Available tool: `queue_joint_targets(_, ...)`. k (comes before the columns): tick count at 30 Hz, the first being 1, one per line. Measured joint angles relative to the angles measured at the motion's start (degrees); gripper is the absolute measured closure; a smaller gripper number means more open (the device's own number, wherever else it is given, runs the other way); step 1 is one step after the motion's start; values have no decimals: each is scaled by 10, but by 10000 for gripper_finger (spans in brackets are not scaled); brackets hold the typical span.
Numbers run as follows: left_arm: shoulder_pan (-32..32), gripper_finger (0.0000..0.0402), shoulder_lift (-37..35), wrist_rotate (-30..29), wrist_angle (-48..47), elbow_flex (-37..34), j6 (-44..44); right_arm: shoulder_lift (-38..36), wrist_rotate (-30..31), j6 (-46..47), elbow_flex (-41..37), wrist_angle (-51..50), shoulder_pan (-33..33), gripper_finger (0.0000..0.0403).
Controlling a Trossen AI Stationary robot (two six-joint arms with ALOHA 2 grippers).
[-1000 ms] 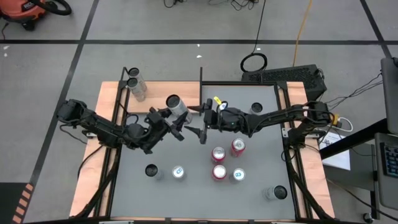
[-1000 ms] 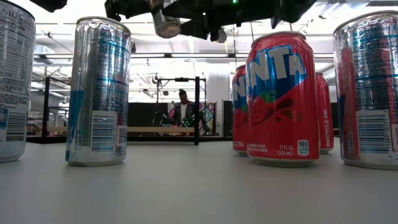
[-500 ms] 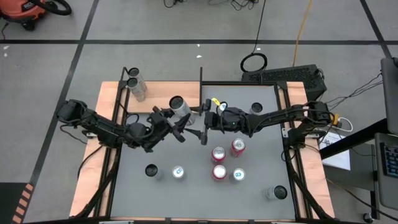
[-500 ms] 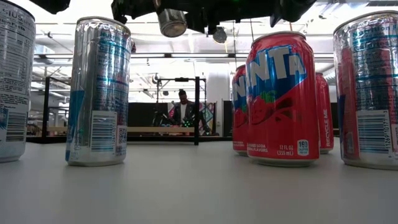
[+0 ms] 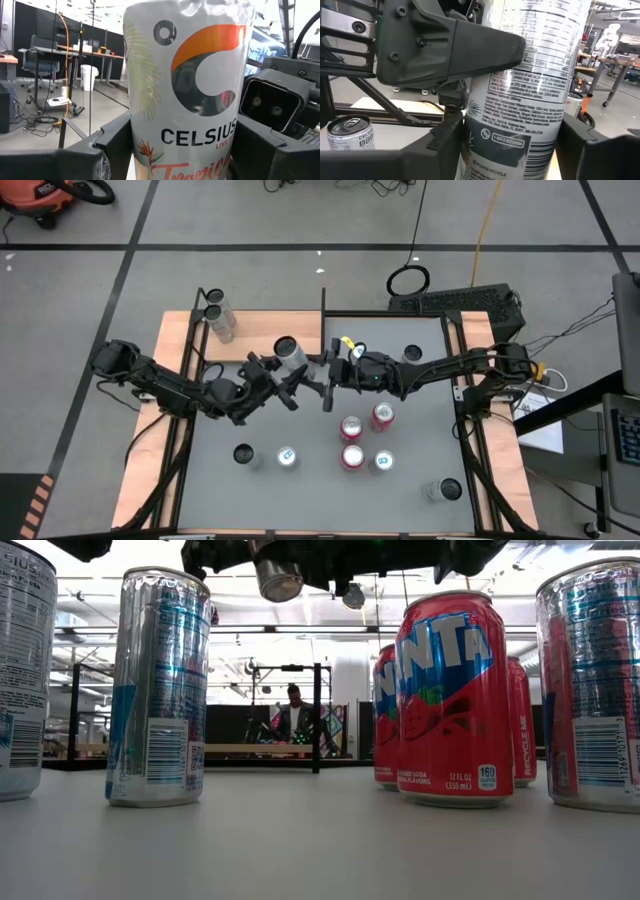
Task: Place canned beverage on shelf
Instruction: Put the white-yellow soda can on the shelf aligned with the other white-yellow soda can
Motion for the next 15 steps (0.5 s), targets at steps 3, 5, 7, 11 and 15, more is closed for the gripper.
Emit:
queue_joint_targets(3,0,136,0,0,-1,0,0,0,5,2,0,-6,0,210)
queue_joint_targets(5,0,136,0,-1,-2,0,-1,0,6,10,0,-13,0,198)
queue_joint_targets(7,0,136,1,-2,-4,0,-1,-1,19,16,0,-20,0,170)
queue_joint_targets(11,4,137,1,-14,4,0,-1,2,54,20,0,-36,-1,105)
queue_joint_targets(15,4,137,0,-16,5,0,-1,3,51,13,0,-40,-5,73)
